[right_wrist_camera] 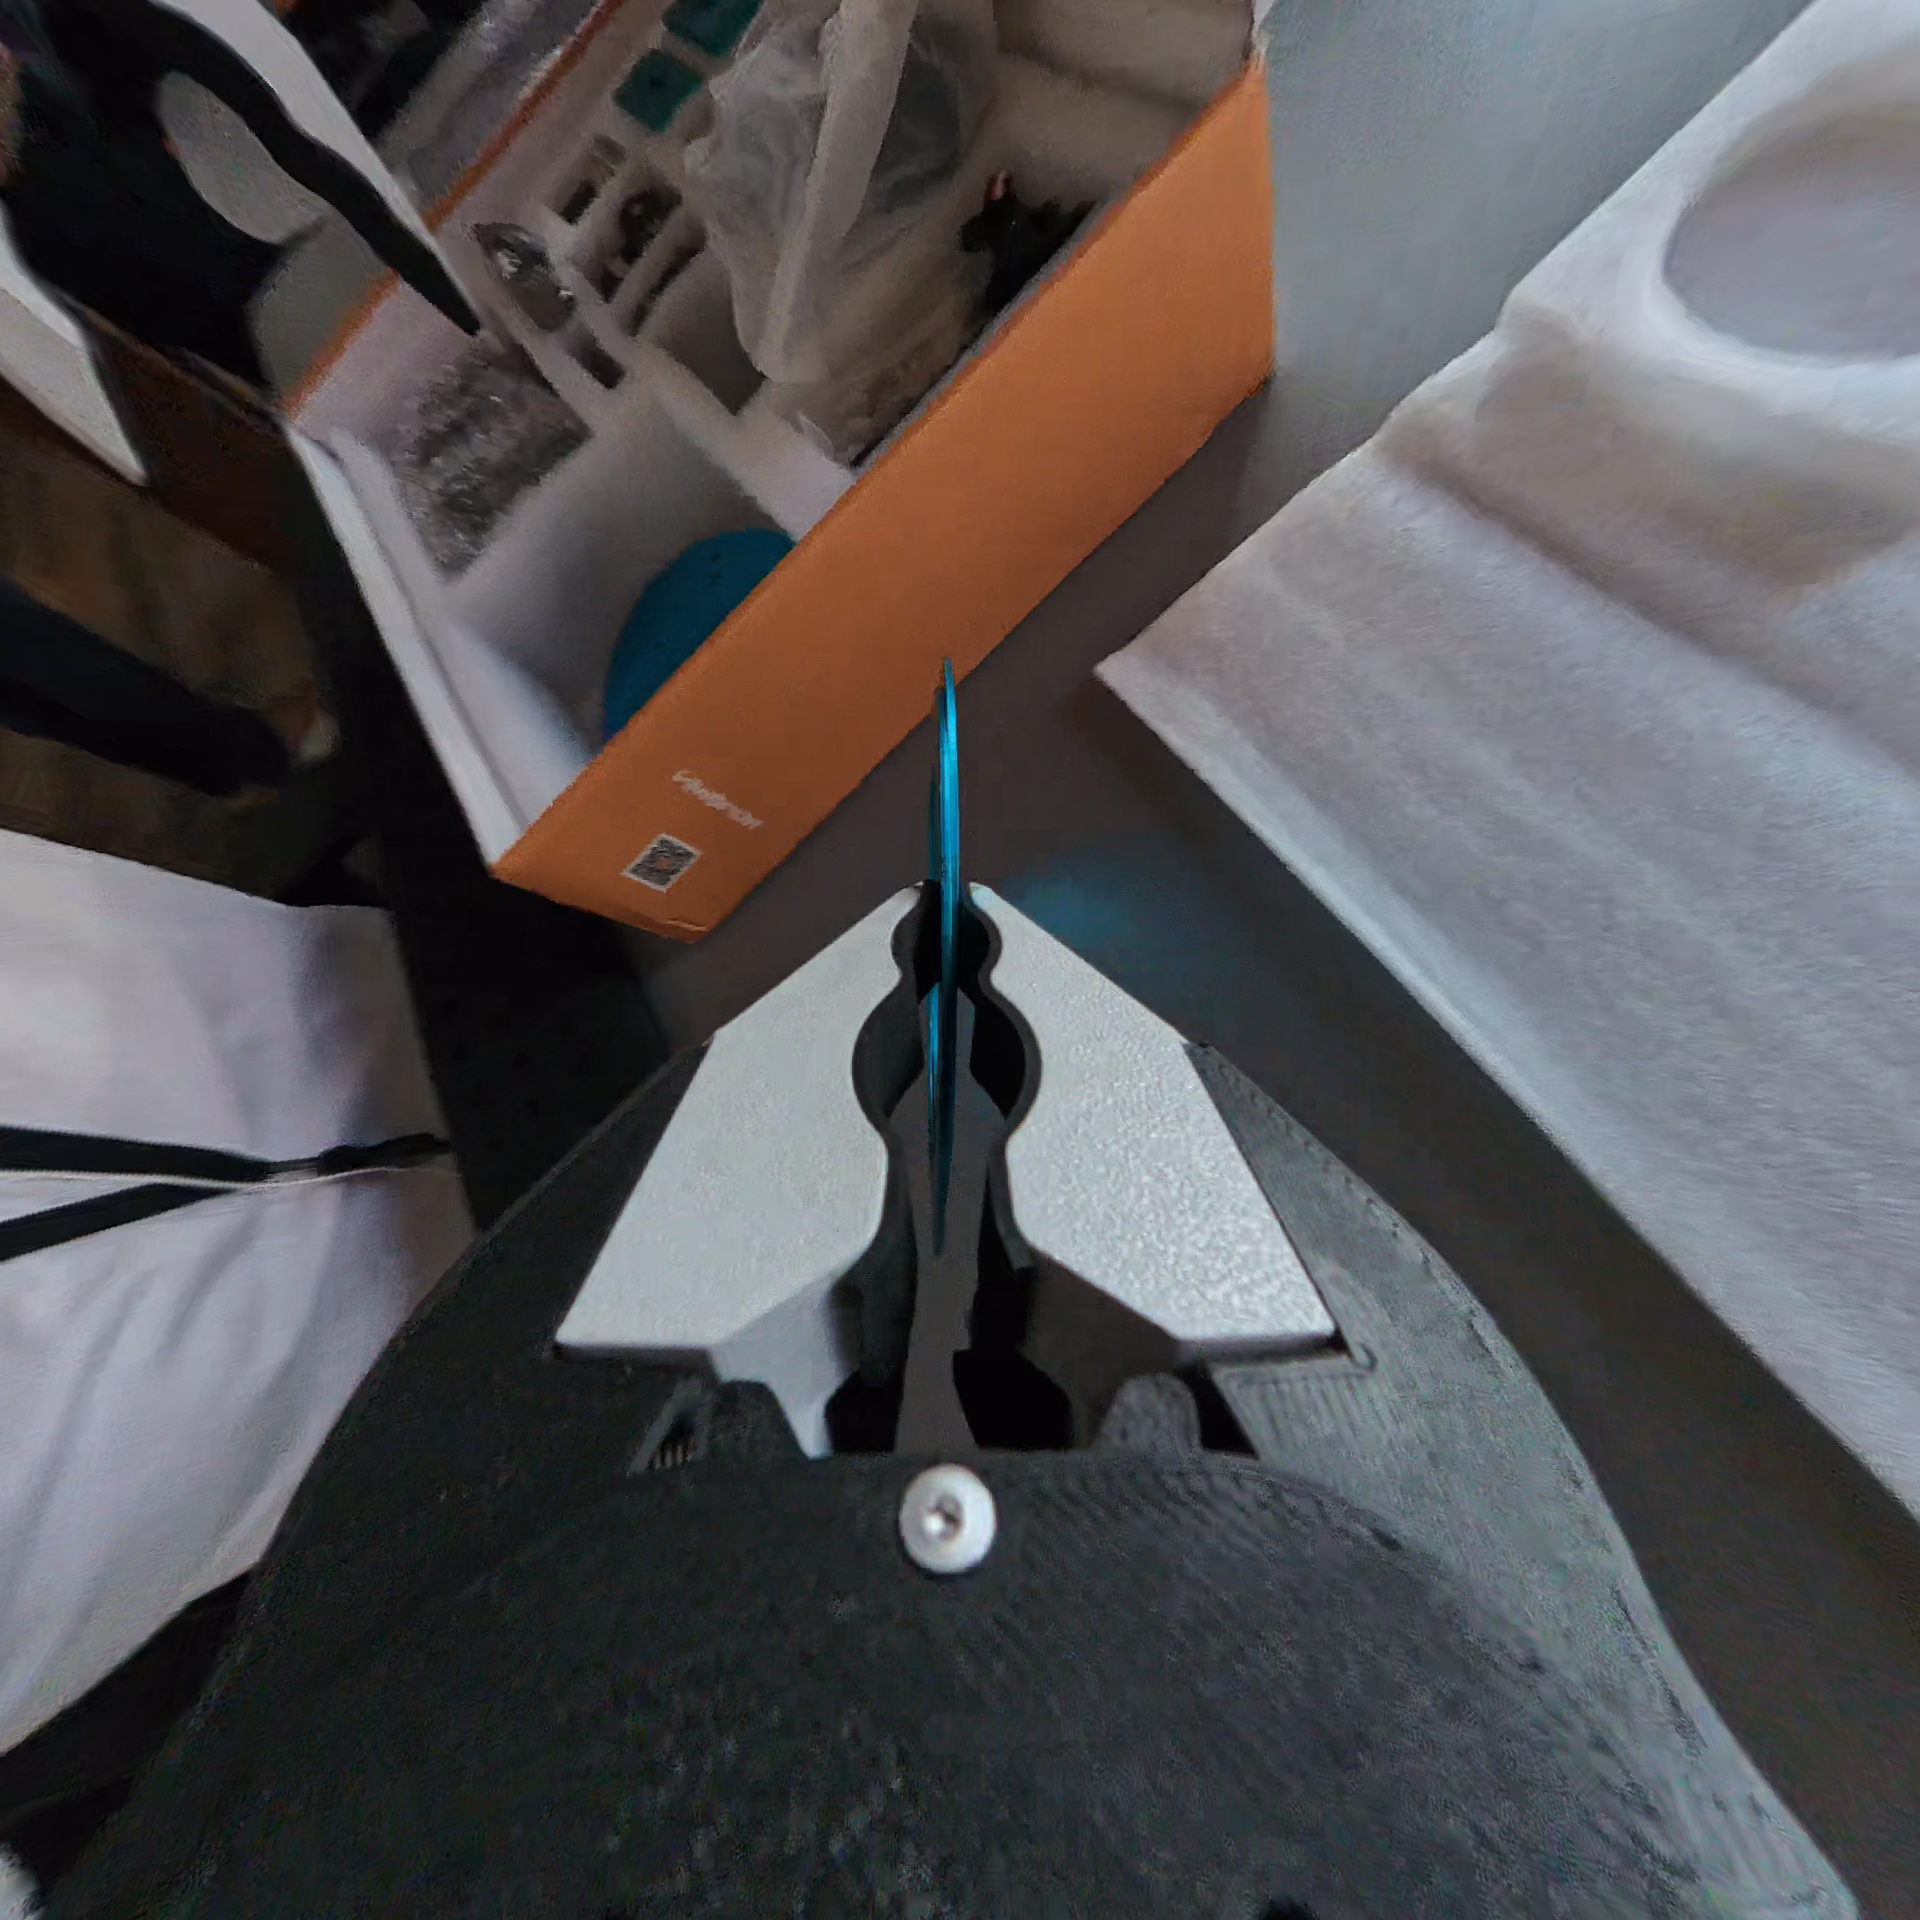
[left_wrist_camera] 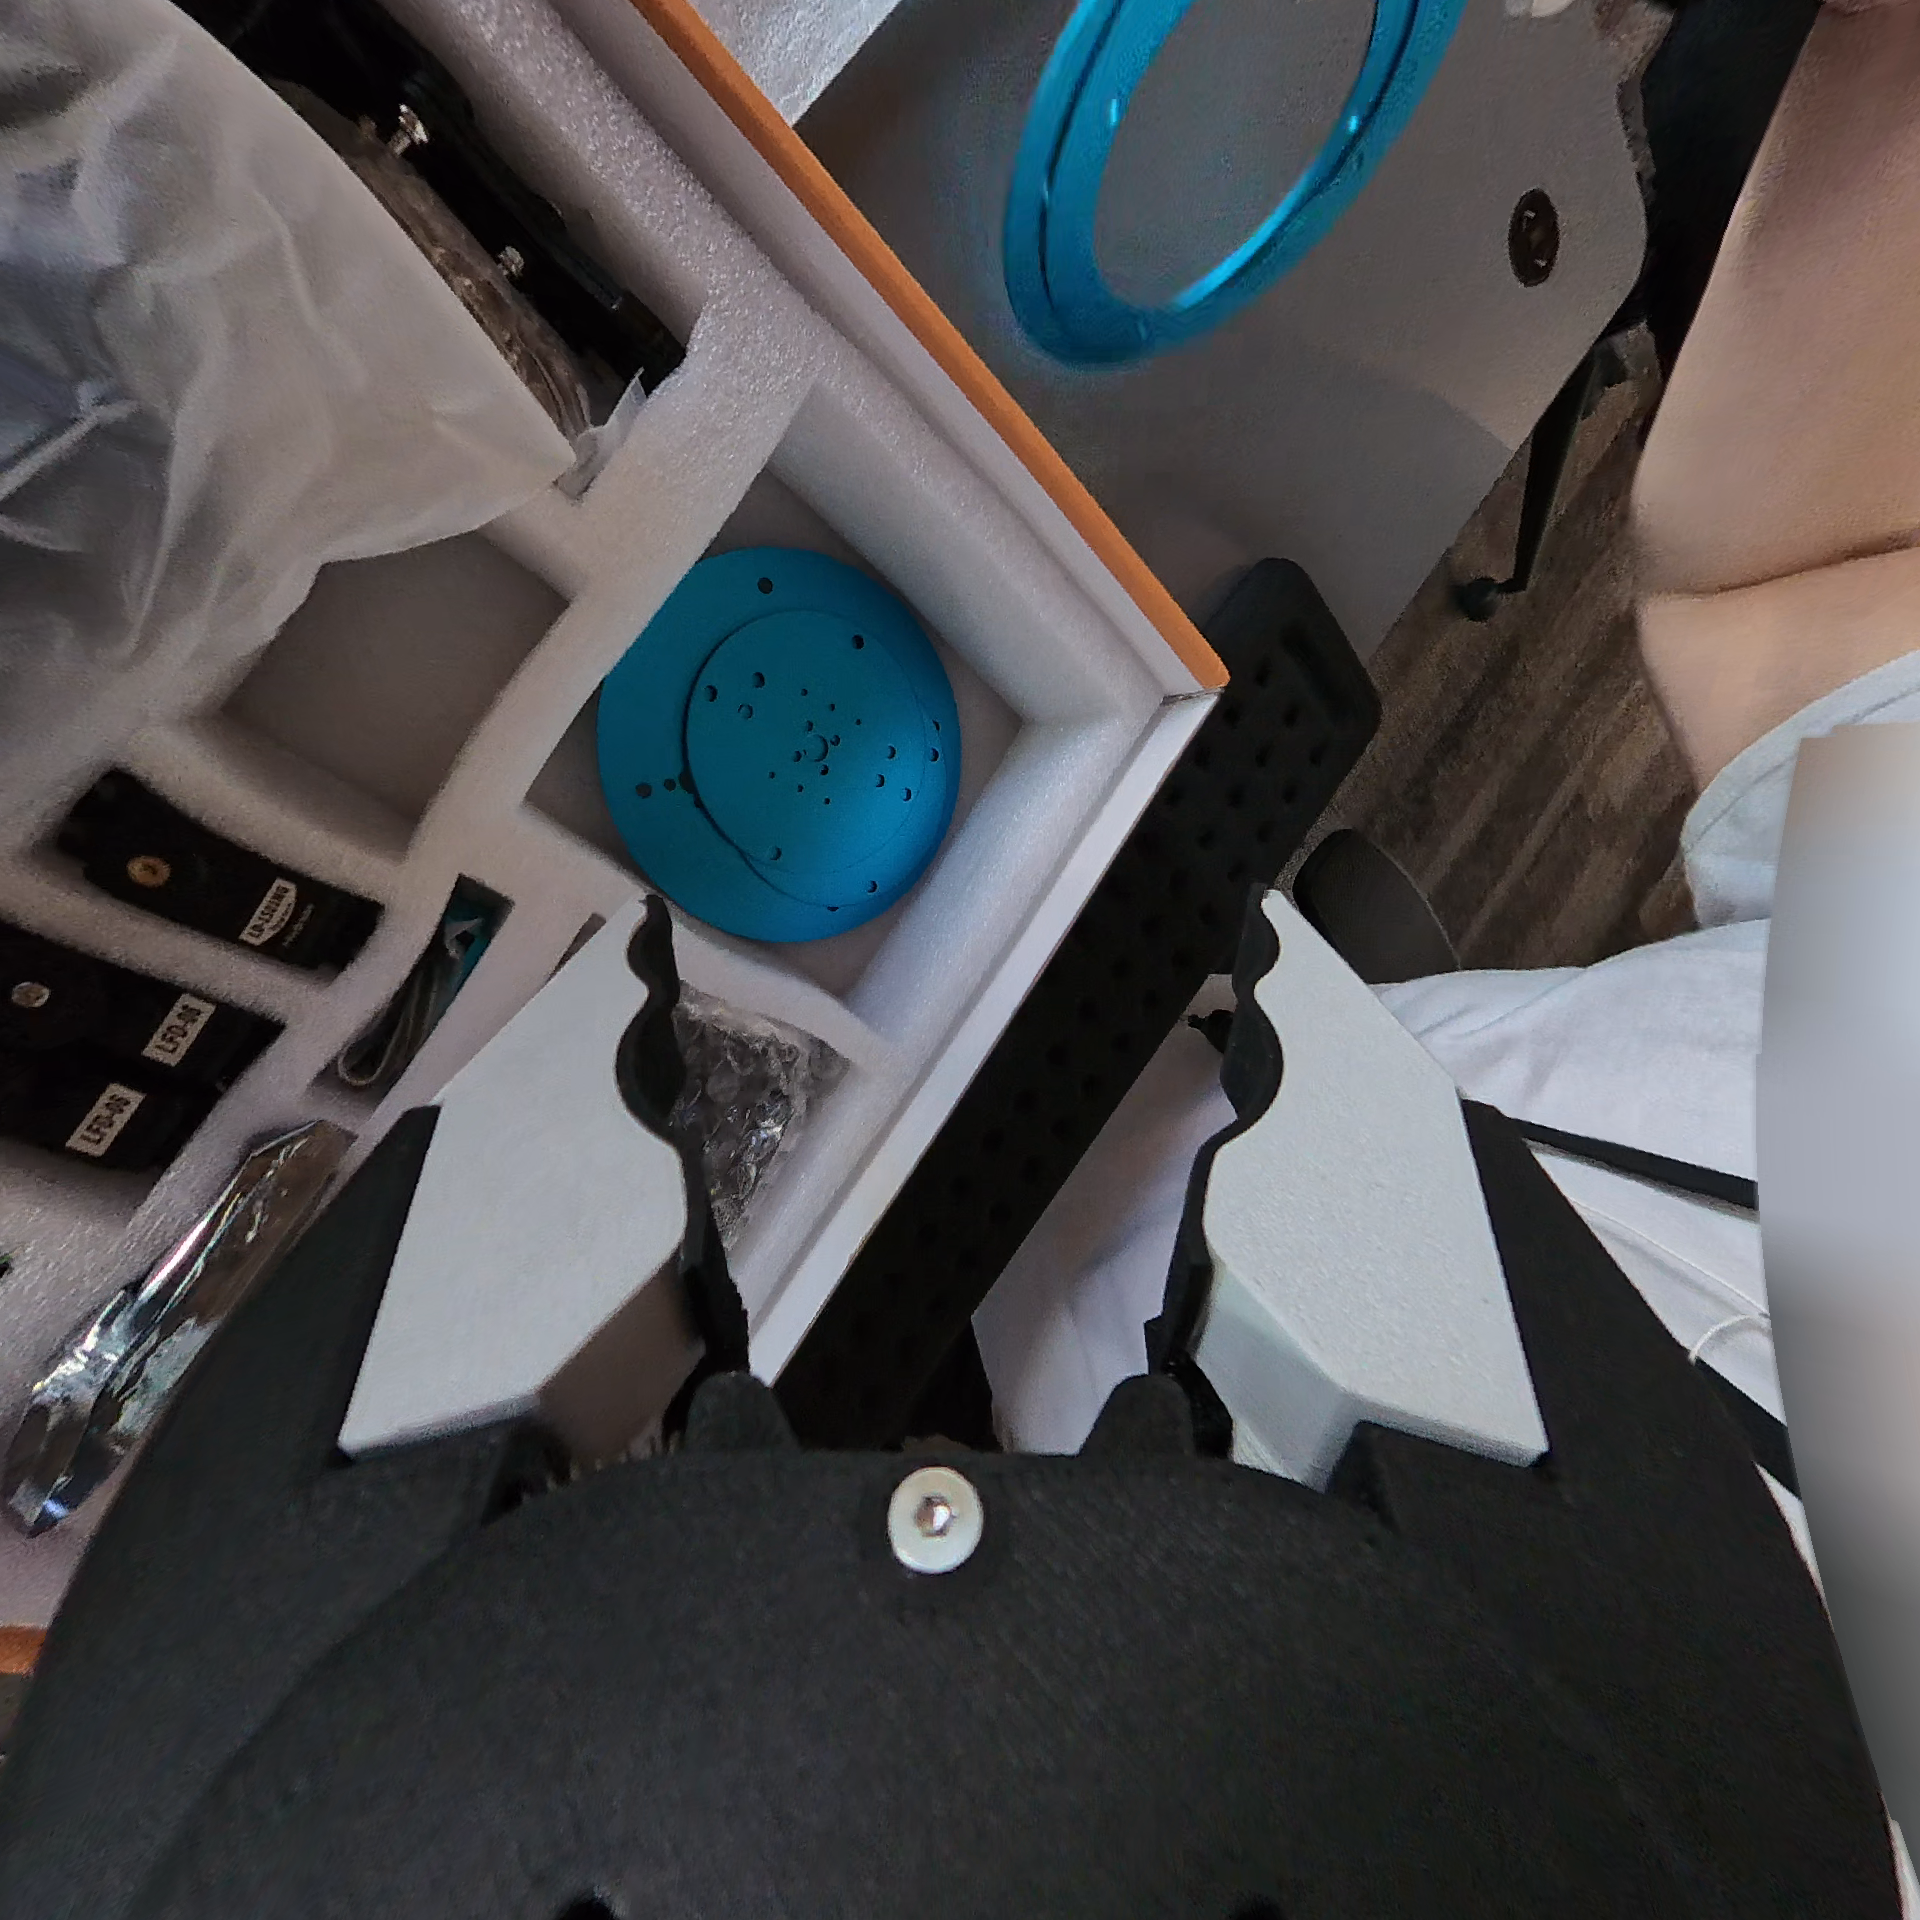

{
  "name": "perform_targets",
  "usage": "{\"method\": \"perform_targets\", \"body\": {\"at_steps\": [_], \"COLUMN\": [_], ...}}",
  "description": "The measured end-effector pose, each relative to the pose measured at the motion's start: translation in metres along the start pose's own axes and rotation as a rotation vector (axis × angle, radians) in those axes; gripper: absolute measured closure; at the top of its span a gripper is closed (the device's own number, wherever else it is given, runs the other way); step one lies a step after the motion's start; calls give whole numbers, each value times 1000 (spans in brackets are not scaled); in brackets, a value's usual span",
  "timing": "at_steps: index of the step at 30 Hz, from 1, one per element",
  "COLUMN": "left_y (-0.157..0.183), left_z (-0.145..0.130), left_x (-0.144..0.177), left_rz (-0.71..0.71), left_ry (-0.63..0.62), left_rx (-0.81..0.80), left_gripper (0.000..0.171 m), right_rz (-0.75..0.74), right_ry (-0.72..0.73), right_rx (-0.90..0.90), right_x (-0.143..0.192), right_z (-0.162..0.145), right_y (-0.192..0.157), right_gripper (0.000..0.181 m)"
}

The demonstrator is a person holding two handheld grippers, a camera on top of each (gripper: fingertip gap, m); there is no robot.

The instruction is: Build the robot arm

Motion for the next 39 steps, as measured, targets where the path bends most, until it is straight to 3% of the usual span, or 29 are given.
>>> {"method": "perform_targets", "body": {"at_steps": [4, 6, 10, 17, 21, 26, 31, 39], "left_y": [4, 6, 9, 6, 4, 8, 13, 11], "left_z": [-3, -5, -8, -14, -12, -8, -13, -14], "left_x": [10, 12, 13, 9, 11, 12, 11, 9], "left_rz": [-14, -19, -21, -26, -33, -29, -41, -44], "left_ry": [35, 44, 41, 24, 28, 36, 27, 5], "left_rx": [-7, -15, -29, -21, -17, -27, -35, -31], "left_gripper": [65, 66, 66, 66, 67, 67, 67, 68], "right_rz": [351, 422, 410, 418, 480, 361, 338, 391], "right_ry": [-118, -166, -252, -278, -185, -42, -27, -44], "right_rx": [-351, -434, -438, -428, -460, -572, -635, -694], "right_x": [-23, -35, -50, -55, -40, -21, -32, -48], "right_z": [-19, -26, -31, -26, 1, 41, 41, 34], "right_y": [20, 28, 38, 39, 57, 123, 151, 153], "right_gripper": [181, 181, 181, 180, 180, 181, 181, 181]}}
Point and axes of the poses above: each gripper's, where its closed fingertips meet, x back along the fingers, z out of its top, y = z × x across the jaws, the point moved 10 cm from there along x, back along the fingers, and after that the axes turned 4 degrees about y, right-handed, at the moved point
